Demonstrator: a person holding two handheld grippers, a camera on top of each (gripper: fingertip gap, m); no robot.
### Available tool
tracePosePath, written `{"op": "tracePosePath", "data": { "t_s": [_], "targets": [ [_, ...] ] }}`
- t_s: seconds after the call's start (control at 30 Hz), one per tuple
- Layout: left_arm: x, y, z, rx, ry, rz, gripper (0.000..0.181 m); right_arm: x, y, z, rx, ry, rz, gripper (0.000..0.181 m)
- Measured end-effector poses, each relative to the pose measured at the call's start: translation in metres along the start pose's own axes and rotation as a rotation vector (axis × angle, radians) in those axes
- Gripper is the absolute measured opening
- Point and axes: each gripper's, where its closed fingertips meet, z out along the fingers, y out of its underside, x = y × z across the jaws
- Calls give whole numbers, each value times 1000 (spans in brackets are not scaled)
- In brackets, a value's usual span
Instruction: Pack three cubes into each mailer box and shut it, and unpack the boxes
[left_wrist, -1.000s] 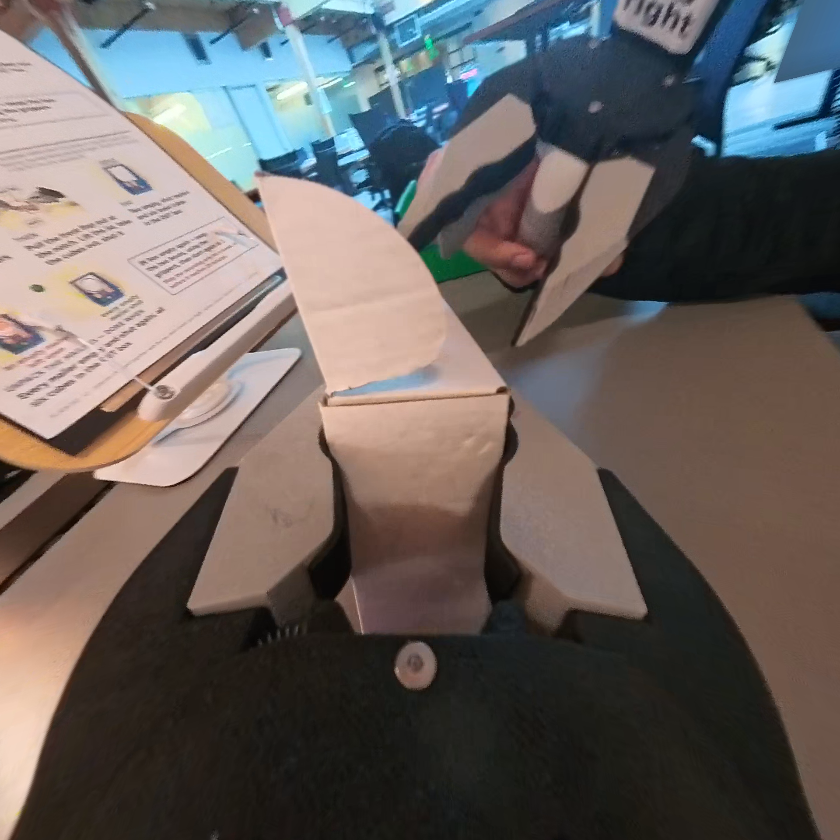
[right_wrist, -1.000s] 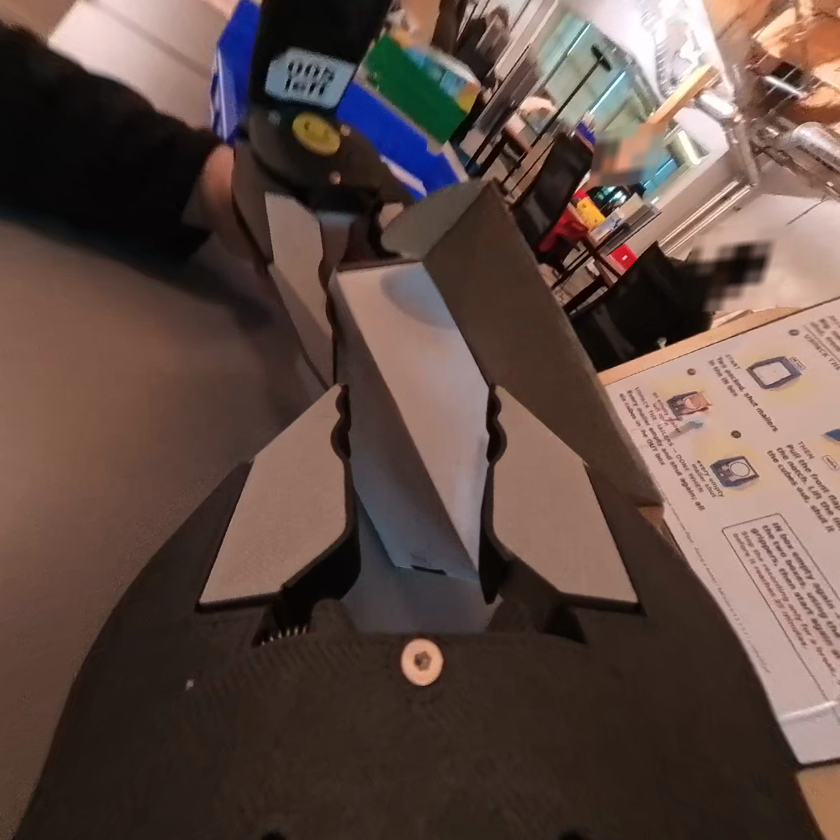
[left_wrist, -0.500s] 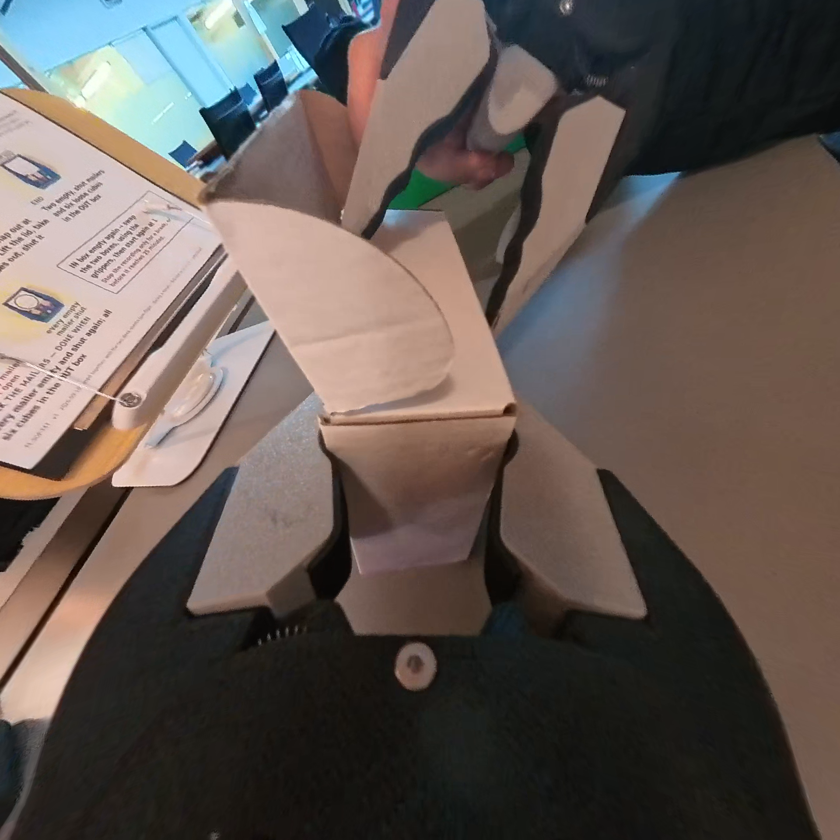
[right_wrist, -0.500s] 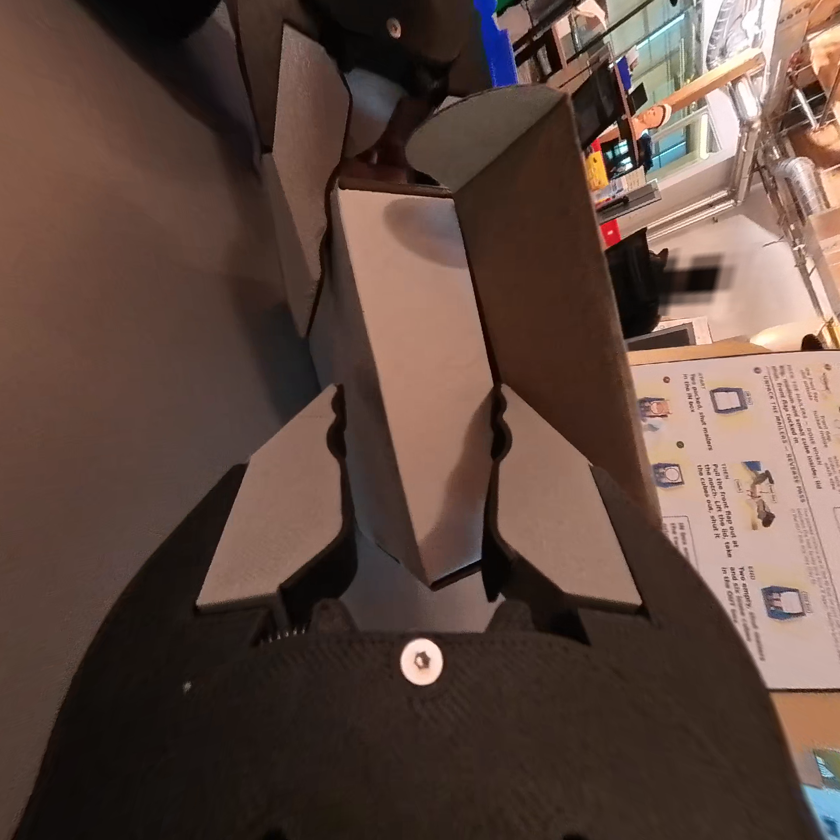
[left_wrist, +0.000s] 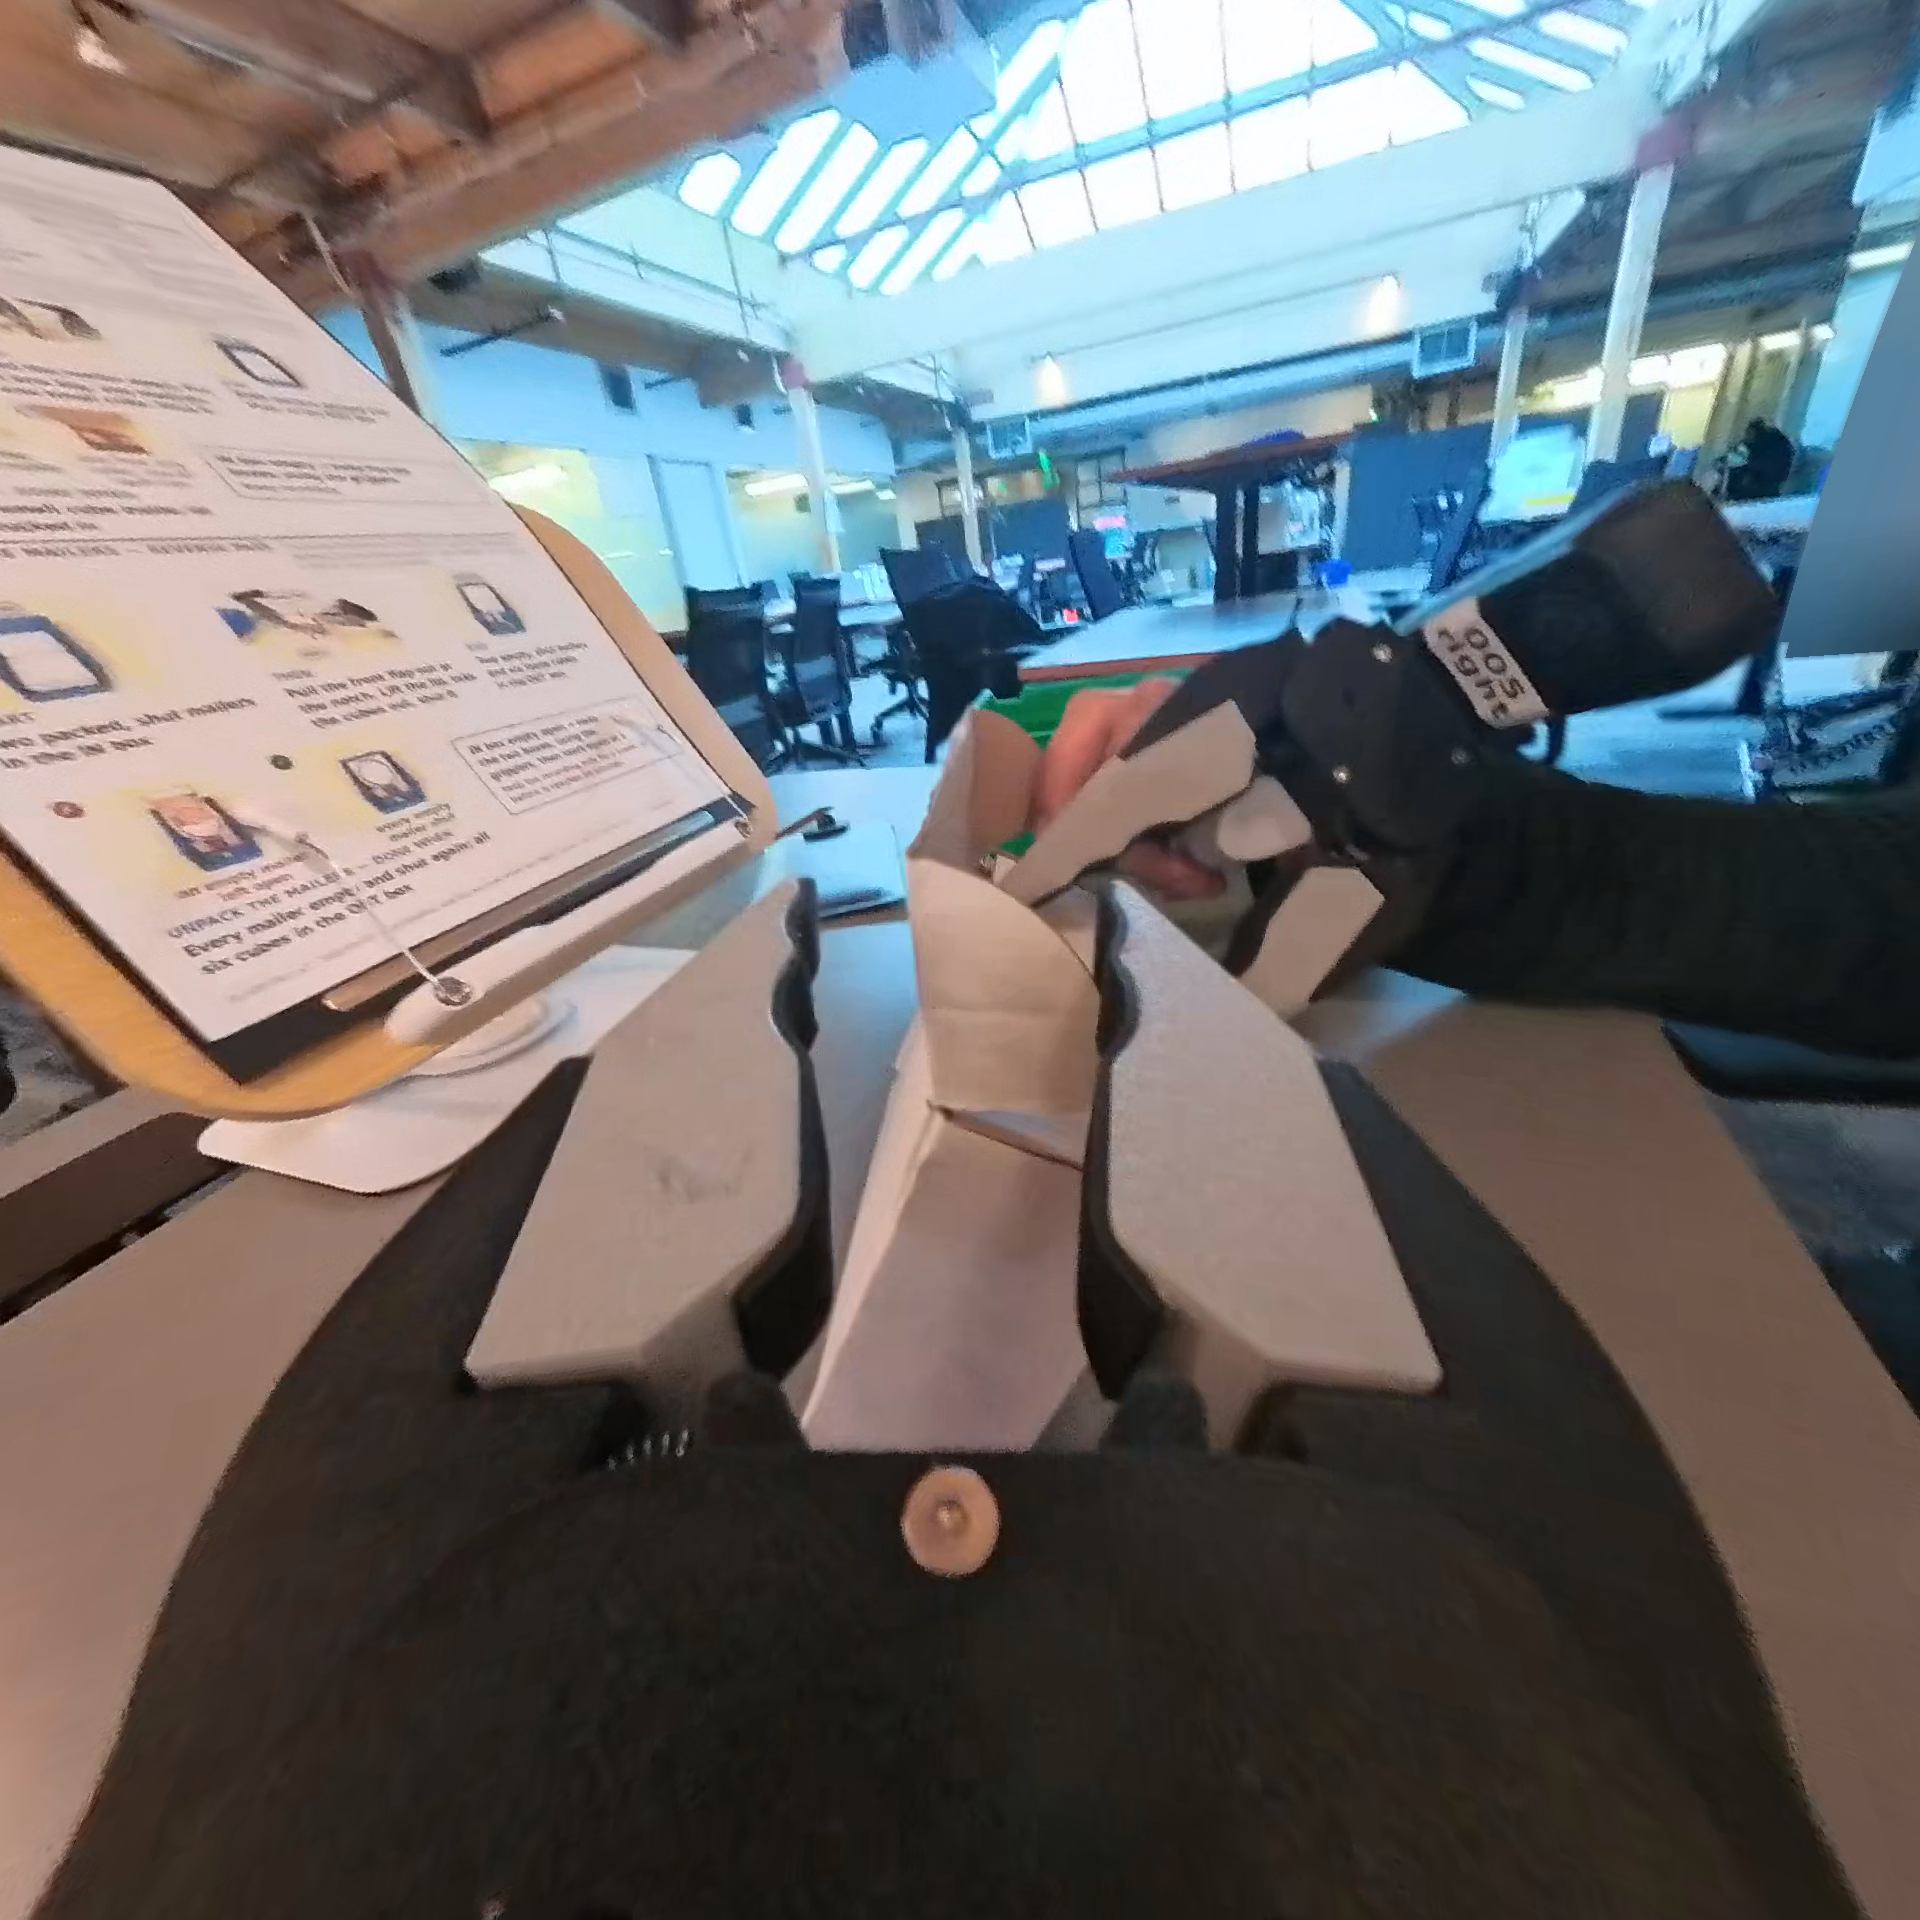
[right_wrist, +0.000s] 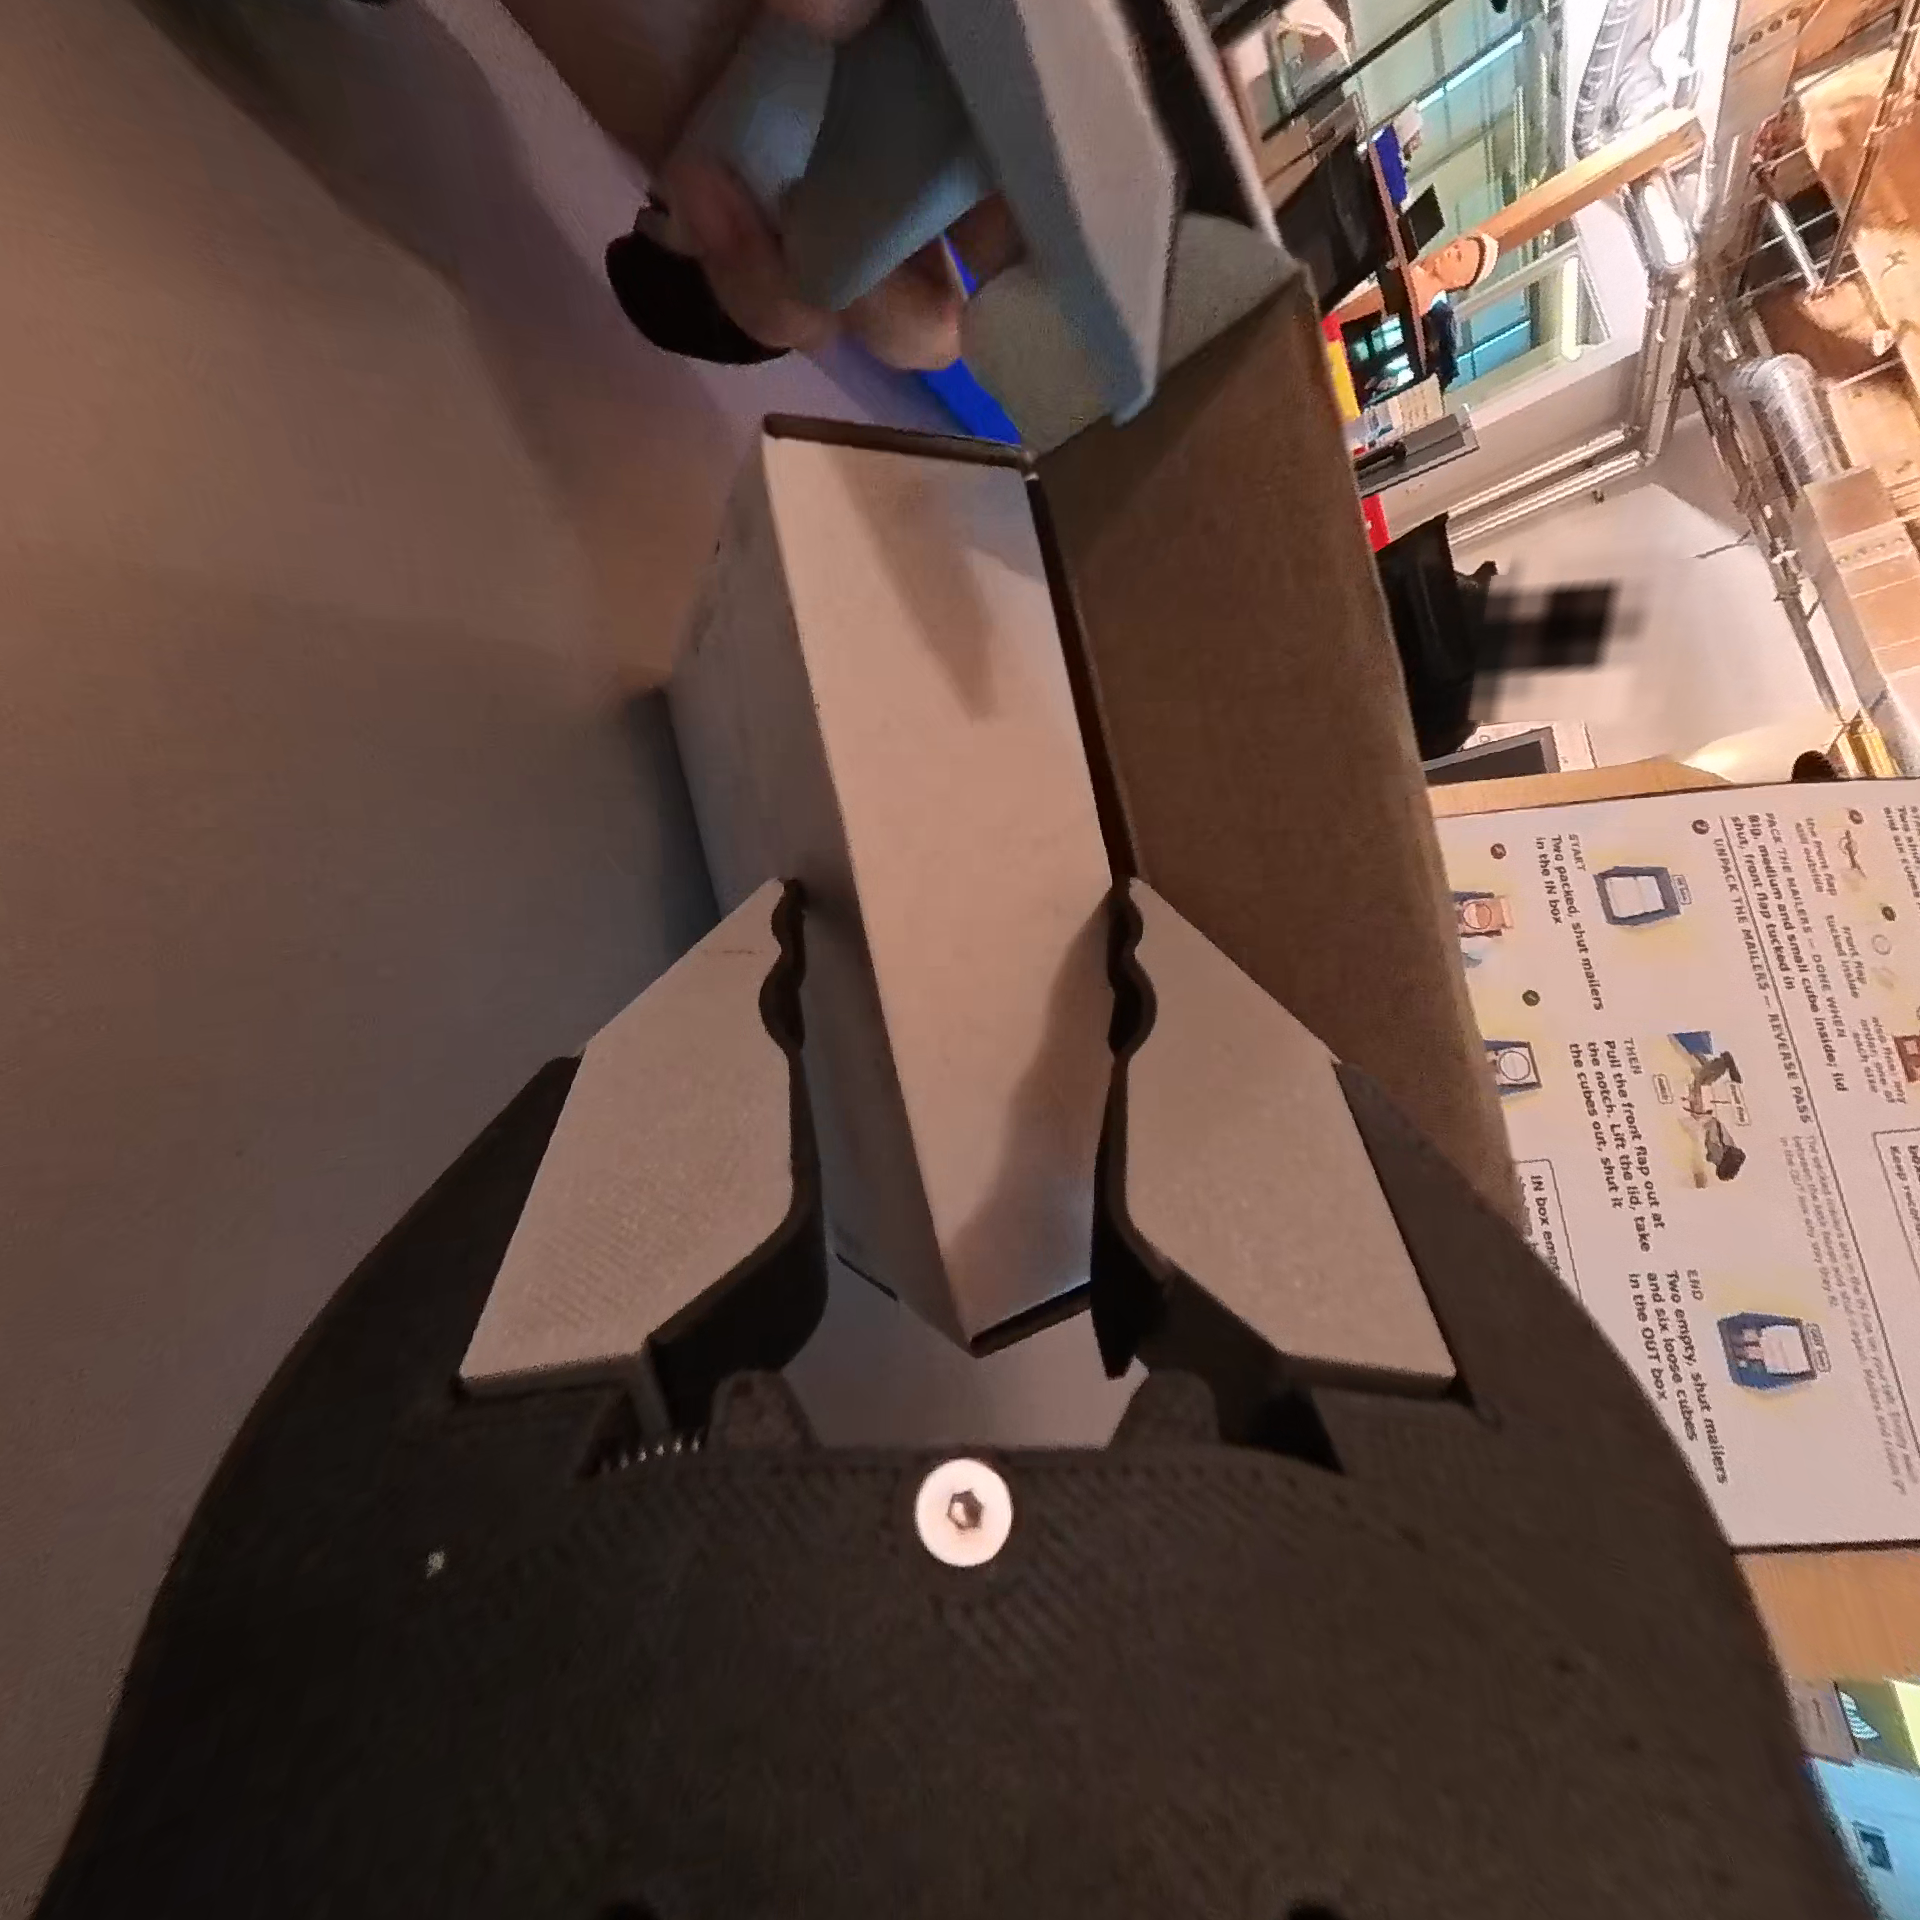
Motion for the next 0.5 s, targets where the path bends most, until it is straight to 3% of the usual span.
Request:
{"op": "tracePosePath", "data": {
  "t_s": [0.1,0.17,0.2,0.5],
  "targets": [
    [10,14,8,-69,28,54,51,-1,-2,1,14,5,-18,57],
    [8,17,11,-92,0,99,33,-3,-2,1,22,2,-34,56],
    [5,16,12,-90,-24,98,33,-3,-3,0,22,2,-40,56],
    [-36,2,-1,15,-144,-192,33,-15,-18,-8,98,-73,-32,50]
  ]
}}
